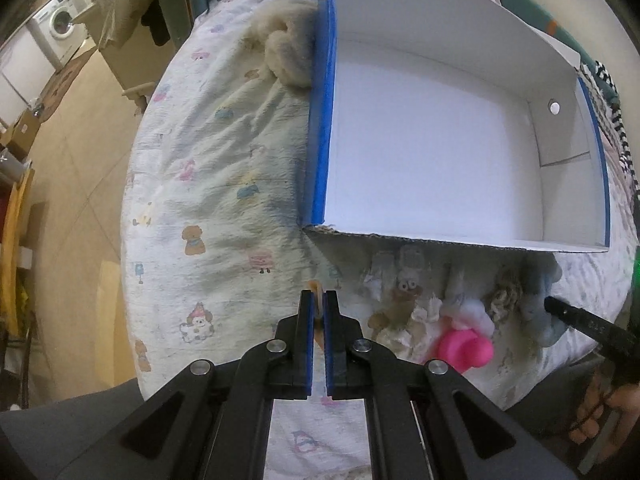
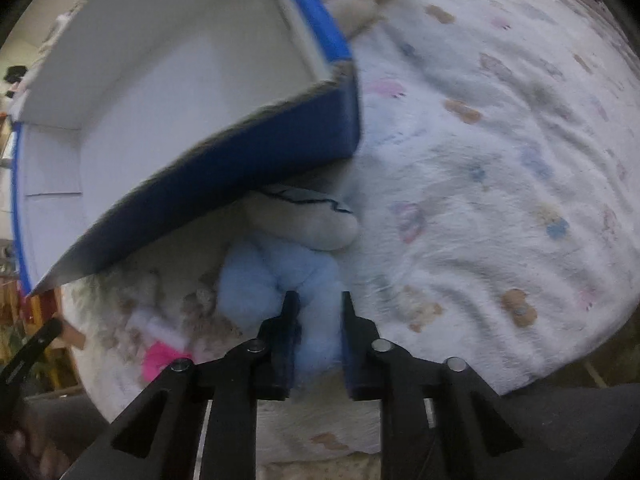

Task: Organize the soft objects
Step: 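Grasp the orange foam cylinder with the left tool while the right tool grasps the light blue plush, then carry the orange cylinder and blue plush over the box with both tools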

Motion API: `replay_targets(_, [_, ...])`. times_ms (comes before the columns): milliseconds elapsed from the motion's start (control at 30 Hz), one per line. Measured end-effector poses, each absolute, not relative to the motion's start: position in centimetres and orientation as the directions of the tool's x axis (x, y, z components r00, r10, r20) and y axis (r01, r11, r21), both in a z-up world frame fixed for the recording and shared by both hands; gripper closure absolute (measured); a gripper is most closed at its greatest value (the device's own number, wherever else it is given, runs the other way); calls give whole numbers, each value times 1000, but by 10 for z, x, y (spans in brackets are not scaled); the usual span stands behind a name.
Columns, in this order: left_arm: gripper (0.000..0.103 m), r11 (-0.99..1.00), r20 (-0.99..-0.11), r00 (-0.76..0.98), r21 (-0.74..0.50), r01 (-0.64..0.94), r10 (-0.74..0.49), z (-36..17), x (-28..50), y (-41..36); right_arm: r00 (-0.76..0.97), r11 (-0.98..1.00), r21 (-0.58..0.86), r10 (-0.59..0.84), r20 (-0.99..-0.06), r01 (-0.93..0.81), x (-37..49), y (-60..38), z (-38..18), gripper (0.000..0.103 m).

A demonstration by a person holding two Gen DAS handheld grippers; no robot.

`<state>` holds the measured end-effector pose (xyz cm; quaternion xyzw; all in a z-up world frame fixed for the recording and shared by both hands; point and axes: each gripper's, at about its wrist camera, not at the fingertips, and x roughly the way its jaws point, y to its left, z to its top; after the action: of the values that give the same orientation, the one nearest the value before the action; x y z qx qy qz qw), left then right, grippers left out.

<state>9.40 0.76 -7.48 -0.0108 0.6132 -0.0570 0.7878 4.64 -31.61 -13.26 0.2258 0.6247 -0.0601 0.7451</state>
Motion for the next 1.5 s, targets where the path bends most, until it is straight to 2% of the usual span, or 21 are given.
replay_targets(100, [99, 994, -963, 252, -76, 78, -93, -73, 93, 8, 289, 897, 295, 201, -936, 330, 43, -309, -113, 90])
replay_targets(300, [99, 995, -963, 254, -73, 65, -87, -74, 89, 15, 419, 898, 382, 267, -868, 219, 19, -292, -65, 91])
replay_targets(800, [99, 995, -953, 296, -41, 94, -67, -61, 69, 9, 463, 882, 459, 362, -809, 112, 0, -293, -37, 91])
replay_targets(1233, [99, 985, -884, 443, -93, 143, -148, 22, 75, -6, 597, 874, 485, 390, -701, -2, 20, -311, 51, 91])
replay_targets(1500, [99, 983, -853, 500, -71, 170, -148, 56, 114, -23, 626, 884, 467, 384, -679, -36, 60, -311, 73, 91])
